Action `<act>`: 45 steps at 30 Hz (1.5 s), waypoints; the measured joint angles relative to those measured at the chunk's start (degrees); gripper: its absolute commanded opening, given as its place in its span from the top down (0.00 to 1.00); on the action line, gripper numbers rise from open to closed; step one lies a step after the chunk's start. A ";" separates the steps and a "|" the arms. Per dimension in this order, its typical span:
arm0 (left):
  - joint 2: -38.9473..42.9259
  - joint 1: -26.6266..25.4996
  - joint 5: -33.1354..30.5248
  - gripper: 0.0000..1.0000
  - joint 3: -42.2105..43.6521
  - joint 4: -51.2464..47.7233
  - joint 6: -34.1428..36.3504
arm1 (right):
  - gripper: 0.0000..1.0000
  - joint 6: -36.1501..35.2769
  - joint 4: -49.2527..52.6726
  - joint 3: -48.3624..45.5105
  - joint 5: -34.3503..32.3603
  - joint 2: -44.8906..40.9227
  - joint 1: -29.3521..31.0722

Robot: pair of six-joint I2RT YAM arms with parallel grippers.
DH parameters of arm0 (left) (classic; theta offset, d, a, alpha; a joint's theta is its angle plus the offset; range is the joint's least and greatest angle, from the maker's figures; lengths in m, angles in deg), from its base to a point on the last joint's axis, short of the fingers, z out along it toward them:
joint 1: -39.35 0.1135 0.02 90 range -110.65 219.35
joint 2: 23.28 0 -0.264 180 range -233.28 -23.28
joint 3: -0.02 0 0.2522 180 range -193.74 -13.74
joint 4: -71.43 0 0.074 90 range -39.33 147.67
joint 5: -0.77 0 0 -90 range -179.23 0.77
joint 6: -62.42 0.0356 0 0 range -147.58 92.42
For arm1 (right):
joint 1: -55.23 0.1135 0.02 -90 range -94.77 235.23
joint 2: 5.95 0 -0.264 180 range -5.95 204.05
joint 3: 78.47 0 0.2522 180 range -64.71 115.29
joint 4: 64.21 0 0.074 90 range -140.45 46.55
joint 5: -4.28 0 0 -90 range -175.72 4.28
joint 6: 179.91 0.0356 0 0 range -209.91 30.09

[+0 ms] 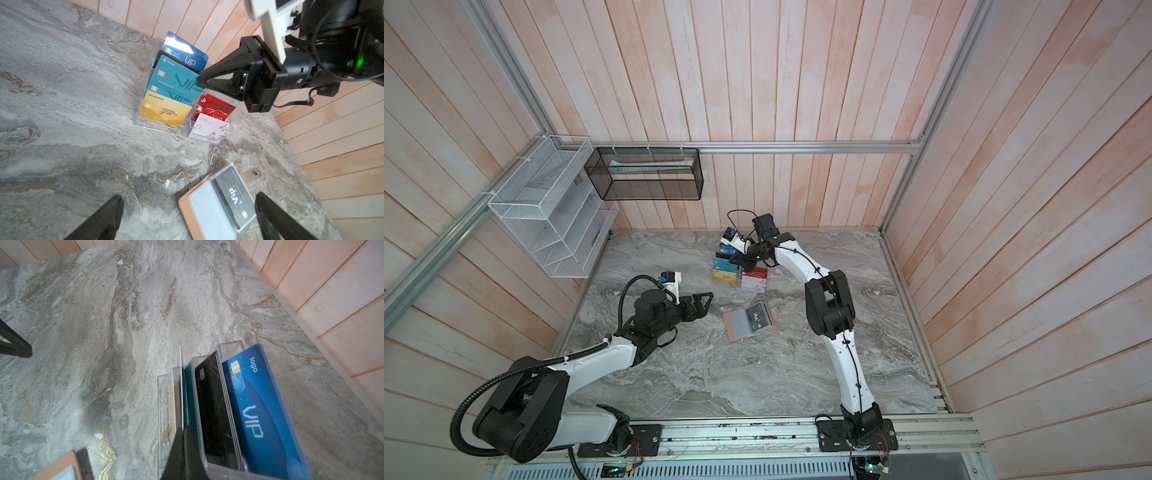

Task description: Take the credit cards out of the card holder

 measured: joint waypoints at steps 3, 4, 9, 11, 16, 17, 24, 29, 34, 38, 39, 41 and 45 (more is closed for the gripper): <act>0.00 0.17 0.28 0.00 0.00 0.04 -0.35 | 1.00 -0.13 0.33 0.66 -0.83 0.63 0.00; 0.00 0.26 0.33 0.00 0.00 0.07 -0.48 | 1.00 -0.13 0.39 0.72 -1.11 0.70 0.00; -0.28 0.52 0.55 0.00 0.00 0.39 -0.59 | 1.00 -0.13 0.74 1.31 -1.90 0.72 0.02; -0.66 0.61 0.72 0.00 0.00 0.59 -0.70 | 1.00 -0.11 0.74 1.31 -1.90 0.72 0.02; -1.09 0.74 1.18 0.00 0.00 1.09 -0.76 | 1.00 0.13 0.66 1.33 -1.90 1.01 0.02; -1.14 0.76 1.36 0.00 0.00 1.11 -0.76 | 1.00 0.15 0.61 1.33 -1.90 1.14 0.04; -1.27 0.85 1.79 0.00 0.11 1.22 -1.16 | 1.00 1.40 -0.07 1.33 -1.92 2.21 0.35; -1.27 0.85 1.81 0.00 0.72 1.46 -1.62 | 1.00 2.12 -1.97 1.14 -2.78 2.21 0.39; -1.27 0.85 1.84 0.00 0.76 1.57 -1.86 | 1.00 2.75 -3.63 0.31 -3.74 2.21 0.37; -1.29 0.85 2.01 0.00 0.76 1.57 -1.90 | 0.99 3.02 -4.31 -0.20 -4.07 2.21 0.39; -1.29 0.85 2.03 0.00 0.76 1.57 -1.97 | 0.98 3.10 -4.44 -0.31 -4.07 2.21 0.39; -1.36 0.85 2.05 0.00 0.76 1.60 -2.03 | 0.97 3.17 -4.44 -0.44 -4.09 2.21 0.39; -1.44 0.85 2.23 0.00 0.76 1.62 -2.05 | 0.94 3.15 -4.83 -0.72 -4.13 2.21 0.39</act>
